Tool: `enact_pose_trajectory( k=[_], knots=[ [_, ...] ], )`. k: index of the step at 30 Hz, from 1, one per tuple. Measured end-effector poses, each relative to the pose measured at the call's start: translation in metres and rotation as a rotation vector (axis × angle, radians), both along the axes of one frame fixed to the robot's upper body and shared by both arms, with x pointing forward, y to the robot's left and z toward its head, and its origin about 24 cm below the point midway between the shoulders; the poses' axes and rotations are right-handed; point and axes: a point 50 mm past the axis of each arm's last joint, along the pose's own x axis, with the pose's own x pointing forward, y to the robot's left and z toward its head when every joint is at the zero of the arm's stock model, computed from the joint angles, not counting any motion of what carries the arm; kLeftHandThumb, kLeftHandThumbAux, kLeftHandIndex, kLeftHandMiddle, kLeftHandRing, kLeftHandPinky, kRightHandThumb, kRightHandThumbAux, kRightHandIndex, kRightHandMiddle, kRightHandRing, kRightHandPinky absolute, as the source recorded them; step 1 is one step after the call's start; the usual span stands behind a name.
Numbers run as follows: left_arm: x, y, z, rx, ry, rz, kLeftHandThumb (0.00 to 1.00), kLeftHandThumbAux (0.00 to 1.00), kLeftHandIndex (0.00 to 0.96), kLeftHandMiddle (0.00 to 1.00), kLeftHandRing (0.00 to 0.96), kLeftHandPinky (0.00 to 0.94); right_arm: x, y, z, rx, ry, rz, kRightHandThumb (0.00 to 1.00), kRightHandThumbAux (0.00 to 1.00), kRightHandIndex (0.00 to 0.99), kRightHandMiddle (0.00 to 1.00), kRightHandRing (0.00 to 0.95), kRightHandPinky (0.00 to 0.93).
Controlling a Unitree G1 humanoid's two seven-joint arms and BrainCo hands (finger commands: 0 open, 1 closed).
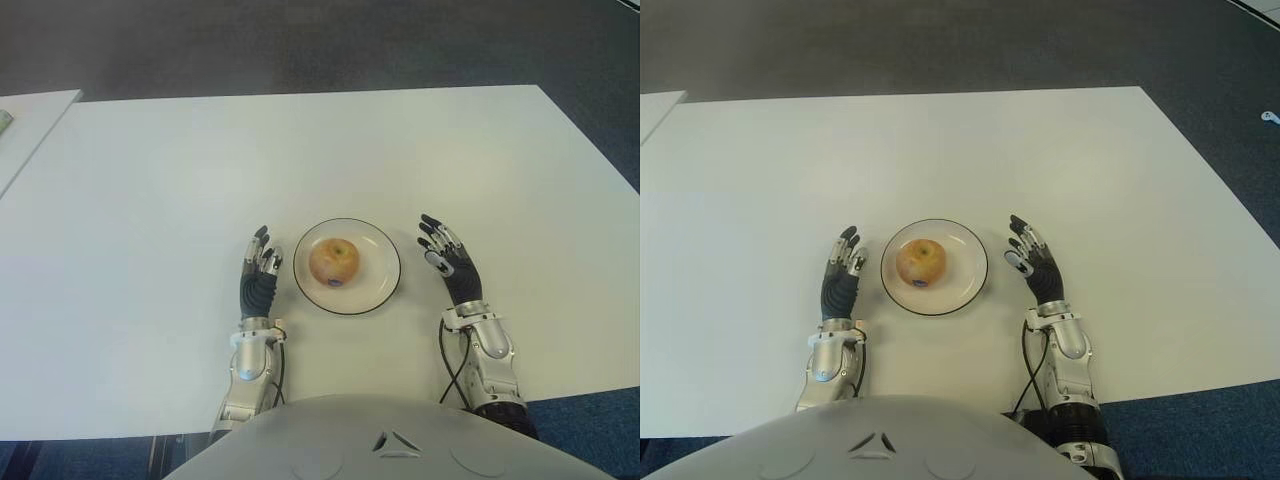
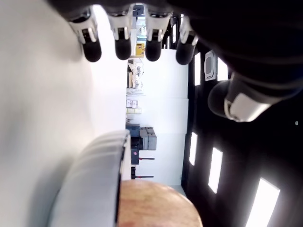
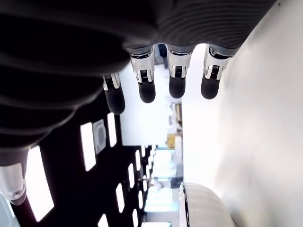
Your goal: Put the apples into the plate.
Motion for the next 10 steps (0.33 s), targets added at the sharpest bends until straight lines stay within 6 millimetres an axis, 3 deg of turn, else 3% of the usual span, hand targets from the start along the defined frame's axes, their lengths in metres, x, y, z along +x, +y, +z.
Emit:
enact_pose_trajectory(
  k=[10],
  knots=[
    [-0.003, -0.0005, 0.0015, -0.001, -0.073, -0.002, 0.0, 0.457, 0.122, 0.061, 0.031, 0.05, -0.0022, 0.0026, -0.0004, 0.005, 0.008, -0.001, 0.126, 0.524, 0.138, 0.102, 0.026, 0.001]
  ],
)
